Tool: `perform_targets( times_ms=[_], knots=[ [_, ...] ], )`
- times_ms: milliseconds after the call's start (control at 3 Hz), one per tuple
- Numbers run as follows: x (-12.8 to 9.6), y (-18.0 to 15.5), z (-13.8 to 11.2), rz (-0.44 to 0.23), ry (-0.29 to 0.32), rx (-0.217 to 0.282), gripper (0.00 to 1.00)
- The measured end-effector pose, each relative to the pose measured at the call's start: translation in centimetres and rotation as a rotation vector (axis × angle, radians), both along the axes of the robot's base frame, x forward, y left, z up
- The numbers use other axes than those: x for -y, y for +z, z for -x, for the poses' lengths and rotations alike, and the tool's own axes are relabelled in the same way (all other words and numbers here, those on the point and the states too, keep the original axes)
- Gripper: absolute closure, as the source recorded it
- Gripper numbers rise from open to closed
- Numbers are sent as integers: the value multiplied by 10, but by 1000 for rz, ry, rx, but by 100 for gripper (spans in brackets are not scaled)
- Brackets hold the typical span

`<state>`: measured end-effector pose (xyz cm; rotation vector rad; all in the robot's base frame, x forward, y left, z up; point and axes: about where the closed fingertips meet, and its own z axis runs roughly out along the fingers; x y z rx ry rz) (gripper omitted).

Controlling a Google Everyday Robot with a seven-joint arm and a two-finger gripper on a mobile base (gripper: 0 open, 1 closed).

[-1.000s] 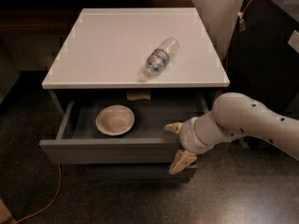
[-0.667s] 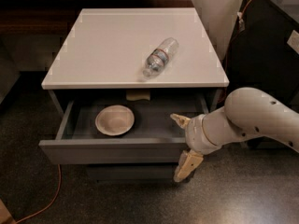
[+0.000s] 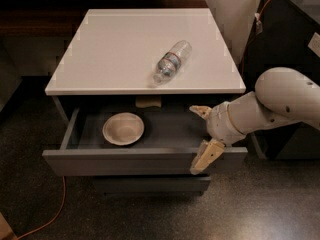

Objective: Place water bottle into top drawer

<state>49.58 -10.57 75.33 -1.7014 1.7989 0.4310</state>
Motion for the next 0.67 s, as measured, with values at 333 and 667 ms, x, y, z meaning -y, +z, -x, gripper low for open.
perform_targets(
  times_ms=[333,667],
  knots=[
    [4,-5,-26,-23,-21,-25,18],
    [2,-9,-41,-14,-38,-23,41]
  ],
)
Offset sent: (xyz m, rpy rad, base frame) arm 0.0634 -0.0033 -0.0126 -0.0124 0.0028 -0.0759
